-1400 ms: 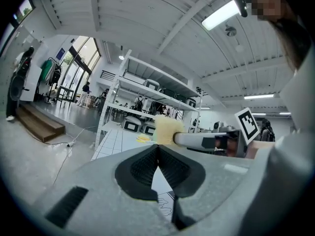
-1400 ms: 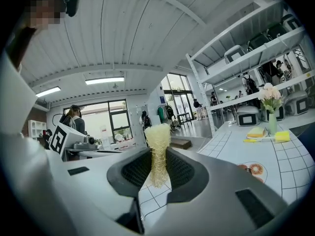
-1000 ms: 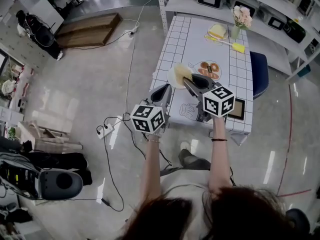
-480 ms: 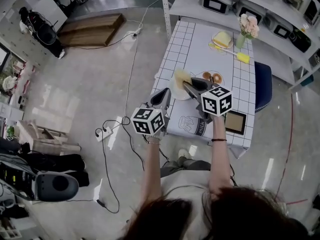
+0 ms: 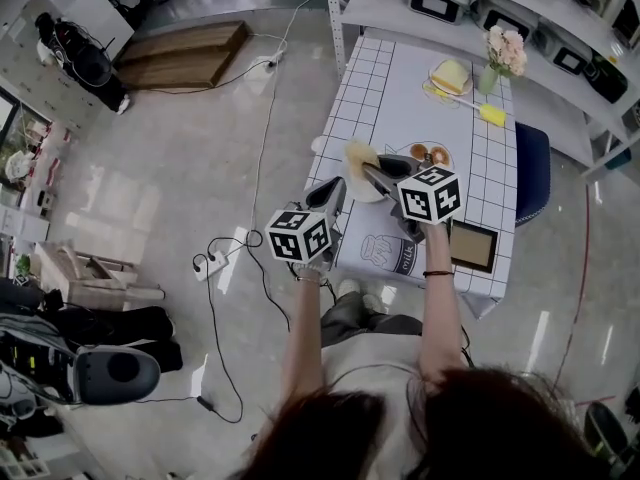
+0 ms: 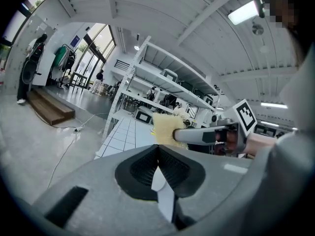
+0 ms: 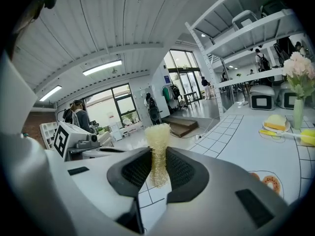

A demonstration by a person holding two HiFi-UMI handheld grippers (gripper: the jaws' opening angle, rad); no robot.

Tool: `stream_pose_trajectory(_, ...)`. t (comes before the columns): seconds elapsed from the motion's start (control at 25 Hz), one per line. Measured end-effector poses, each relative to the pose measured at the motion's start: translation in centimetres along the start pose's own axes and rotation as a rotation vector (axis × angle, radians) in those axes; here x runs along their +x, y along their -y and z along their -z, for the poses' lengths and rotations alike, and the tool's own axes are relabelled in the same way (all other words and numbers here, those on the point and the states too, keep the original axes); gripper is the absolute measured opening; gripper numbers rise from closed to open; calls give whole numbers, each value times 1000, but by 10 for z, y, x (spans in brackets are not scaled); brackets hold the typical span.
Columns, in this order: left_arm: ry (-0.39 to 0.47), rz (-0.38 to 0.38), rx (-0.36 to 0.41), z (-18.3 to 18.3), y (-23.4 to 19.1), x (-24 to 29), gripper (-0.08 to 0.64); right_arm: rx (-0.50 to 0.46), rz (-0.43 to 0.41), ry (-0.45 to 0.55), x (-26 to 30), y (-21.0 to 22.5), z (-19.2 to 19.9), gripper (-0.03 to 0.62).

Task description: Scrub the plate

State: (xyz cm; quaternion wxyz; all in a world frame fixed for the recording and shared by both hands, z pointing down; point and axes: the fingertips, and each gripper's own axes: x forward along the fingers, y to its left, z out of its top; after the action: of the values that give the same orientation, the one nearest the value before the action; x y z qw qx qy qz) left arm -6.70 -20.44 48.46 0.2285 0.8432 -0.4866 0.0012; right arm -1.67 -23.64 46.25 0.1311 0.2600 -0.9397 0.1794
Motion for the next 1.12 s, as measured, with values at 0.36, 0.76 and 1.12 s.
stream_pose_trajectory(0.36,-135,37,-27,29,-27,26,11,54,35,-99,23,30,14,80)
stream_pose_trajectory(0.76,-176,83,-108,38,-46,40,11,101,53,-229,47,50,36,80)
stream_pose_trajectory(1.12,-213,134,-169,45,-58,49,11,124,54,-293,65,58,50,80)
